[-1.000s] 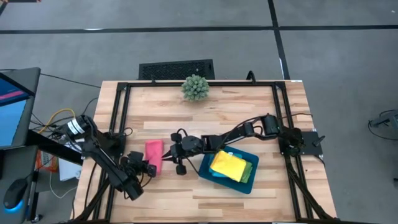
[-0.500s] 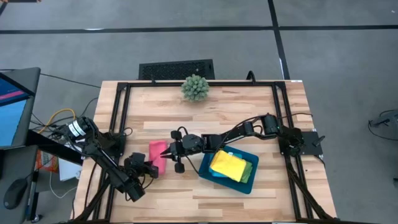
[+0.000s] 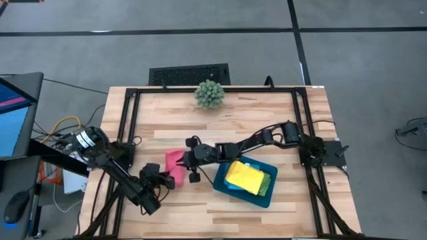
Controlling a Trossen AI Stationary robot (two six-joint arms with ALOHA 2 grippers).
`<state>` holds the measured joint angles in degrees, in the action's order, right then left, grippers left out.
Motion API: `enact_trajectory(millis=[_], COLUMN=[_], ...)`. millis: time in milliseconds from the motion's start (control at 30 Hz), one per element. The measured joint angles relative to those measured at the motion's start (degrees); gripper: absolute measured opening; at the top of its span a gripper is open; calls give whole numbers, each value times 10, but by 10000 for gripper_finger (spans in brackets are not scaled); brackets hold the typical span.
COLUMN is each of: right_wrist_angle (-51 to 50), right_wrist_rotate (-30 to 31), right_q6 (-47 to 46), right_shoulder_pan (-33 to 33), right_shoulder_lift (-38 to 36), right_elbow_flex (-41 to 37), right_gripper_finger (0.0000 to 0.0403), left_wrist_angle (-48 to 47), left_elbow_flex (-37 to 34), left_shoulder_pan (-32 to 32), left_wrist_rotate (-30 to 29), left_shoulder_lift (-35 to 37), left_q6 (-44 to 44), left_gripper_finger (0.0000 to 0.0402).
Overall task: Fold microfiber towels
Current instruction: Fold the pink microfiber towel
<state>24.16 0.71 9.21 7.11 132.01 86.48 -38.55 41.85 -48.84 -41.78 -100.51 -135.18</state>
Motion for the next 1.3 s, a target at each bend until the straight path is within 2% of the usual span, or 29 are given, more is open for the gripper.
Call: enact_trajectory(millis=[200,500,800,967,1167,1300], right_wrist_angle=[-106,-130,-154,-137,-125,-124], right_wrist_rotate=[6,-8,-7,-7,-8,-7], right_q6=[28,-2,-18,-24,-38,-38], right_shoulder_pan=[-20,-23,-34,-35,-34,-34], right_shoulder_lift=[-58,2,5,48,67,65], right_elbow_flex=[27,38,38,37,48,47], right_gripper_finger=[74,53,27,16,24,24], left_wrist_angle=[8,41,38,37,26,-40], left_elbow_flex=[0,-1,-1,0,10,33], left_shoulder_pan=[29,59,59,59,59,59], left_wrist_rotate=[-17,-47,-48,-45,-38,19], left_shoulder_lift=[-3,-19,-17,-15,-13,7], left_q6=[22,56,58,55,75,98], left_gripper_finger=[0,0,0,0,1,25])
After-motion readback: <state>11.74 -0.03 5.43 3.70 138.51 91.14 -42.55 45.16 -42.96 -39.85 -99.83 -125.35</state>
